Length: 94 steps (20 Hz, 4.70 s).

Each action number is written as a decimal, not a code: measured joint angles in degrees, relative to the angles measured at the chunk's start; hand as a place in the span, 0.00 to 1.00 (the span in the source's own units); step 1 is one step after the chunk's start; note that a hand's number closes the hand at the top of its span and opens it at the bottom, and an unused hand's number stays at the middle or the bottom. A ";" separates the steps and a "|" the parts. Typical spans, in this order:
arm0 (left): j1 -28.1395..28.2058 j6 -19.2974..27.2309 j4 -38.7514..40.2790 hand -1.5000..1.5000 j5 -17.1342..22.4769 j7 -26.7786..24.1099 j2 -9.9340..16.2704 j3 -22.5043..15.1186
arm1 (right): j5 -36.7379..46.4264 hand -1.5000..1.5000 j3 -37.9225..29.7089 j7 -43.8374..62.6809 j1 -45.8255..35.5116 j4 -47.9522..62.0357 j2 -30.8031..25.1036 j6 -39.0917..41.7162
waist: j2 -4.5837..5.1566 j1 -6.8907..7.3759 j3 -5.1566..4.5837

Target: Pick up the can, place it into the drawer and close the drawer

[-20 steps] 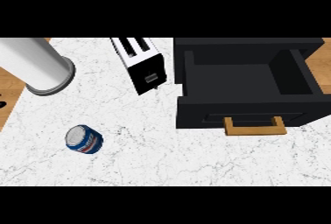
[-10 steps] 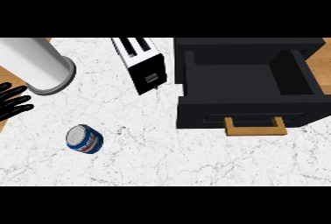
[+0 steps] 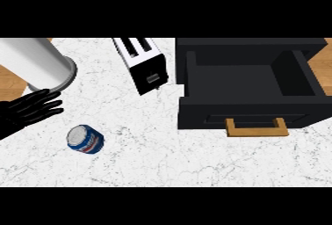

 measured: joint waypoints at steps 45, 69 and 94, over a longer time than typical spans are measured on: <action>-11.96 10.16 46.39 0.00 -66.53 -45.60 -18.96 2.27 | -6.98 0.00 -9.33 7.22 -1.07 -4.05 2.38 7.50 | 0.59 -1.59 -0.25; -14.00 19.34 48.10 1.00 -50.94 -40.21 -29.25 9.99 | -9.67 0.00 -11.60 8.53 2.05 -5.49 4.64 9.32 | -0.14 0.47 -0.05; -14.79 65.87 -2.35 1.00 -44.87 -14.94 -43.07 3.73 | -8.77 0.00 -10.43 9.47 4.04 -10.16 8.32 8.47 | -0.22 0.29 0.02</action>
